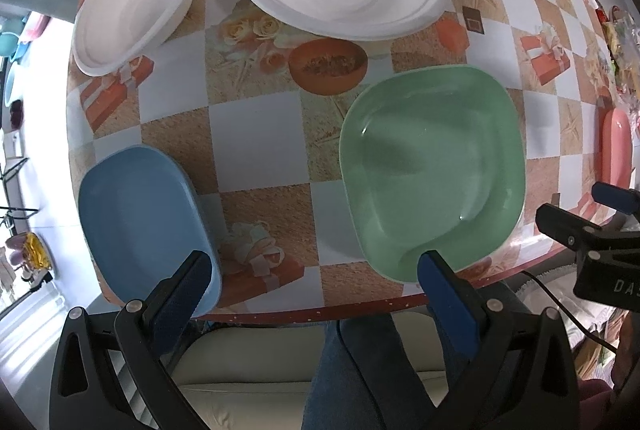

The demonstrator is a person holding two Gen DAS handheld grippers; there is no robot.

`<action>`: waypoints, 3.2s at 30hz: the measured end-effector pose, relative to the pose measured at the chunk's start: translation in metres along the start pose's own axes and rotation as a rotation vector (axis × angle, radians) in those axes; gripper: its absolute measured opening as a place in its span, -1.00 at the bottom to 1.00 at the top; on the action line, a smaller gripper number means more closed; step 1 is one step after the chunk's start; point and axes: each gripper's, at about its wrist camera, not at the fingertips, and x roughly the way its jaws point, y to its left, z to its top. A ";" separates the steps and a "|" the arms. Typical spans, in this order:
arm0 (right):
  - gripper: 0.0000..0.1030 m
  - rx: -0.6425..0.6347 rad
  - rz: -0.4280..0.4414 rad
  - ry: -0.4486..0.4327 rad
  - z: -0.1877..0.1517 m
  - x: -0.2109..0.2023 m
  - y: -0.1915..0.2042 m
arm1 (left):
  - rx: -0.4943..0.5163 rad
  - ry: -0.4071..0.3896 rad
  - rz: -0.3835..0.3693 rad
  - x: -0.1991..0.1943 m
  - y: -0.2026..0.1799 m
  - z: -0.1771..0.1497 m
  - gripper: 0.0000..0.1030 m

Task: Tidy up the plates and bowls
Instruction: 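Move both grippers toward the rim of the green square plate, then close both grippers on the green plate rim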

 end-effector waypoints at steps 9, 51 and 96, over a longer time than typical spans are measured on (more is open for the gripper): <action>1.00 0.008 -0.003 0.014 -0.005 0.009 0.001 | -0.001 0.022 0.013 0.004 -0.001 0.002 1.00; 1.00 0.071 -0.012 0.044 0.019 0.035 0.000 | -0.059 -0.071 0.039 0.018 -0.005 0.008 1.00; 0.66 0.002 -0.067 -0.014 0.032 0.053 0.025 | -0.040 -0.097 -0.030 0.096 -0.006 0.032 0.96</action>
